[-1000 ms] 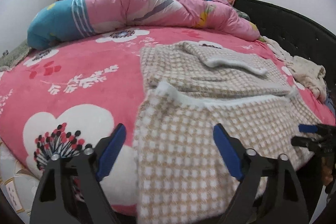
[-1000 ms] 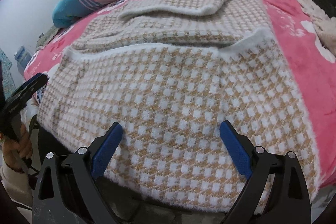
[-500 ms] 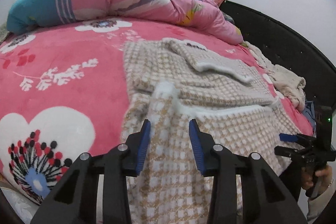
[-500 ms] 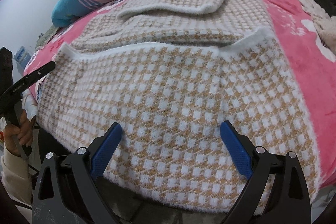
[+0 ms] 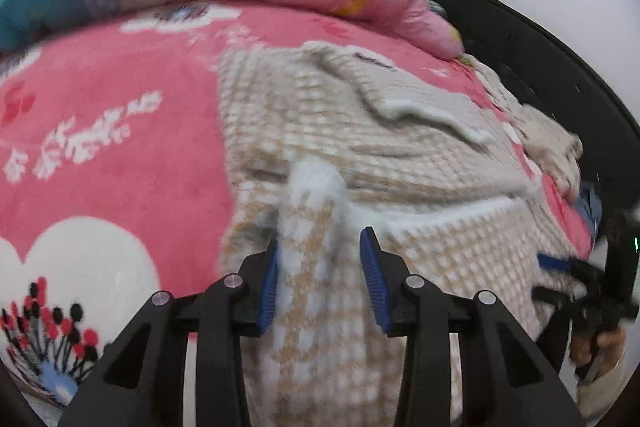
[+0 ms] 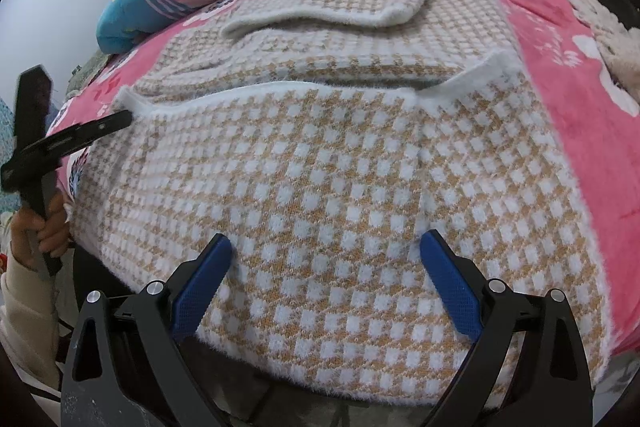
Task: Fold large clothes
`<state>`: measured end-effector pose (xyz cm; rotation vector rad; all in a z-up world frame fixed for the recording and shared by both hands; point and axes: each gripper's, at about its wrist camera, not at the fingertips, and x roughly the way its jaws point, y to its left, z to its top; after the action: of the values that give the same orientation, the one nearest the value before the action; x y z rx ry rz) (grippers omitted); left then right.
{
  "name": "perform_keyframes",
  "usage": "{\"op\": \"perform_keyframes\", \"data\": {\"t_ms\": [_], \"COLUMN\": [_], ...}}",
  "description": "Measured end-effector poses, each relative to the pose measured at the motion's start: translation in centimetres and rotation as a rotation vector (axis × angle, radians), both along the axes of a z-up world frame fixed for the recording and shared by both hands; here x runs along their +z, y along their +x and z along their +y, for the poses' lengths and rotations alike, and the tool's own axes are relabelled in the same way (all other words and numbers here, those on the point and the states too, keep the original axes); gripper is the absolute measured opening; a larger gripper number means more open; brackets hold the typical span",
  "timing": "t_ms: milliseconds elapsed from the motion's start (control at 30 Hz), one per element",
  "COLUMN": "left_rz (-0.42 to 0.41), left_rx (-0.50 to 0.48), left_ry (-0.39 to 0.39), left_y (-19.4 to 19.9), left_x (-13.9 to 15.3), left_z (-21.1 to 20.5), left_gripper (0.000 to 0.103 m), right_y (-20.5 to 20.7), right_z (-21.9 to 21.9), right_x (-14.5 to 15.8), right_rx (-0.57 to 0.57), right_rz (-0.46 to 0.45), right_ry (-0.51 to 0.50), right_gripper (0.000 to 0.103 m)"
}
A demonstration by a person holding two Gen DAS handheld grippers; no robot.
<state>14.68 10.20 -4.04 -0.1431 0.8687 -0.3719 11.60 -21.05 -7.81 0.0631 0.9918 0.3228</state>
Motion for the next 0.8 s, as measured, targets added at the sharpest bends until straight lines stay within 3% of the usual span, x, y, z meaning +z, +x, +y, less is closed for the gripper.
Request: {"op": "perform_keyframes", "data": {"t_ms": [67, 167, 400, 533, 667, 800], "left_rz": [-0.02, 0.018, -0.016, -0.025, -0.022, -0.018], "left_rx": [-0.024, 0.019, 0.091, 0.118, 0.133, 0.139], "left_ry": [0.079, 0.233, 0.348, 0.383, 0.39, 0.387], "left_y": [-1.2, -0.8, -1.1, -1.4, -1.4, -1.4], "left_x": [0.0, -1.3, -1.3, -1.2, -1.3, -1.3], "left_z": [-1.2, -2.2, -4.0, -4.6, -4.7, -4.7], "left_gripper": [0.037, 0.039, 0.039, 0.039, 0.039, 0.039], "right_y": [0.0, -0.2, -2.2, -3.4, -1.4, 2.0], "right_z": [-0.1, 0.2, -2.6, -6.6, -9.4, -11.0], "right_x": [0.0, 0.0, 1.7, 4.1, 4.8, 4.0], "right_rx": [0.002, -0.005, -0.03, -0.087, -0.138, -0.166], "right_rz": [0.001, -0.001, -0.044, -0.122, -0.119, -0.09], "right_ry": [0.0, 0.004, 0.081, 0.108, 0.109, 0.172], "right_gripper": [0.092, 0.092, 0.09, 0.088, 0.078, 0.069]}}
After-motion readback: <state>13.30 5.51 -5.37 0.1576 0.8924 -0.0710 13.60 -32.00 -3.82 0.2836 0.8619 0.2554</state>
